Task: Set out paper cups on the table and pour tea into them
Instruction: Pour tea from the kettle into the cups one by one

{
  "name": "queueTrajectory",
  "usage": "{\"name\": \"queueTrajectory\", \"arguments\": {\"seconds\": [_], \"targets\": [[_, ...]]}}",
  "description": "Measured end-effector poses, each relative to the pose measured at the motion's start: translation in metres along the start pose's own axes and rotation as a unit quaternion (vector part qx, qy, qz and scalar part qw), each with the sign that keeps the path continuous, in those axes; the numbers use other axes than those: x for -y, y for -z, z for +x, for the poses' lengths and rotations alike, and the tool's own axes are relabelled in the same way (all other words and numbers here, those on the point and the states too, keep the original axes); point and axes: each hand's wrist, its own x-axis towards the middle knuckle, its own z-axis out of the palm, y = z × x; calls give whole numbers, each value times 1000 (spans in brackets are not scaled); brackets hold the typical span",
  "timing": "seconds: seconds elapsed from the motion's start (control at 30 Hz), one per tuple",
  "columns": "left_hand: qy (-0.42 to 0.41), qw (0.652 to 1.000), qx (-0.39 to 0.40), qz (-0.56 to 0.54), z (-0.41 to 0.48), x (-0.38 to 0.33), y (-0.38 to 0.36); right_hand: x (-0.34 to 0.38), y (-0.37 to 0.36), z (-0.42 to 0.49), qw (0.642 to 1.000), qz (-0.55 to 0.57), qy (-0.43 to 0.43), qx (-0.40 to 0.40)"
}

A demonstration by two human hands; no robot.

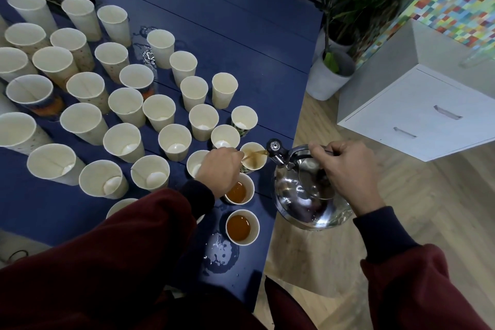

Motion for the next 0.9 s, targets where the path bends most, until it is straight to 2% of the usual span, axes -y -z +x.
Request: {"name": "queueTrajectory", "arguments": {"seconds": [0.13,0.67,0.9], "targets": [[32,999,-21,-34,2,1,-2,0,2,2,1000,-7,-6,0],[64,997,1,-45,9,-6,0,-3,1,3,999,36,-25,6],[65,995,-34,-62,8,-4,13,-4,4,7,991,122,-29,-39]]}}
